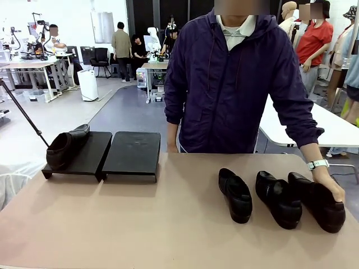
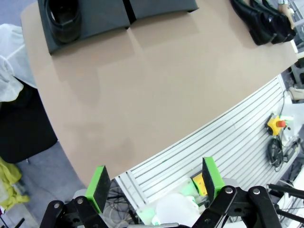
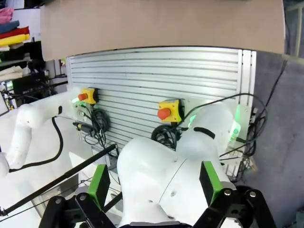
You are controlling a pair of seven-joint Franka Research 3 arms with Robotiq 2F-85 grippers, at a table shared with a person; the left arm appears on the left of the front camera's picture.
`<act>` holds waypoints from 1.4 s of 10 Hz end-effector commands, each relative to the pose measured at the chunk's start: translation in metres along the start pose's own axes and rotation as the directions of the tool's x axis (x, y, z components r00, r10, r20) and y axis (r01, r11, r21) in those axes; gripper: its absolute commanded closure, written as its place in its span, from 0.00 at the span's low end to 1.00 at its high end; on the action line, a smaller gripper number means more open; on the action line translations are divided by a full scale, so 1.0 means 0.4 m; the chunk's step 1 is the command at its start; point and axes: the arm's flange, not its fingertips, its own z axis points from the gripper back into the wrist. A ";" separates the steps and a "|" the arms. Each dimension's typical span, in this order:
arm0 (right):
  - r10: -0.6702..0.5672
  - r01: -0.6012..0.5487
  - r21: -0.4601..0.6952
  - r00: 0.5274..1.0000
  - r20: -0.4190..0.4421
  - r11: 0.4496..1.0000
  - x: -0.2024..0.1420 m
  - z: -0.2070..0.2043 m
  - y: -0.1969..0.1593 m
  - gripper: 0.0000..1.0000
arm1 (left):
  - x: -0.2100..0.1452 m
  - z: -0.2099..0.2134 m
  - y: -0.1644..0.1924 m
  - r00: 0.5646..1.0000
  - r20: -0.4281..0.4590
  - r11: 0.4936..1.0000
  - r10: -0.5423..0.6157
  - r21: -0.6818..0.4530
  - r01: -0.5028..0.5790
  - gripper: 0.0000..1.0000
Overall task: Organize the shoes by placing them on the stand.
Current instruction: Pick up one Shoe and place it in the middle of the table.
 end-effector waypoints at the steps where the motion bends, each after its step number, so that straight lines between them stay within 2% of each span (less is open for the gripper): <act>1: 0.029 -0.029 0.018 1.000 -0.007 0.999 0.004 0.001 -0.010 0.00 | -0.001 0.004 0.002 1.000 -0.005 1.000 -0.002 -0.003 0.002 0.00; 5: 0.034 -0.034 0.021 0.999 -0.019 0.999 0.021 -0.008 -0.010 0.00 | -0.001 0.004 0.002 1.000 -0.005 1.000 -0.002 -0.003 0.002 0.00; 7: 0.062 -0.062 0.011 0.998 -0.017 0.998 0.057 -0.030 0.011 0.00 | -0.001 0.004 0.002 1.000 -0.005 1.000 -0.002 -0.003 0.002 0.00; 10: 0.117 -0.116 -0.082 0.993 0.006 0.990 0.232 -0.146 0.140 0.00 | -0.001 0.004 0.002 1.000 -0.005 1.000 -0.002 -0.003 0.002 0.00; 11: 0.124 -0.127 -0.129 0.992 -0.026 0.984 0.310 -0.217 0.197 0.00 | -0.001 0.004 0.002 1.000 -0.005 1.000 -0.002 -0.003 0.002 0.00; 12: 0.169 -0.183 -0.150 0.980 -0.100 0.972 0.385 -0.309 0.261 0.00 | -0.001 0.004 0.002 1.000 -0.005 1.000 -0.002 -0.003 0.002 0.00; 14: 0.176 -0.206 -0.248 0.975 -0.138 0.947 0.487 -0.471 0.346 0.00 | -0.001 0.004 0.002 1.000 -0.005 1.000 -0.002 -0.003 0.002 0.00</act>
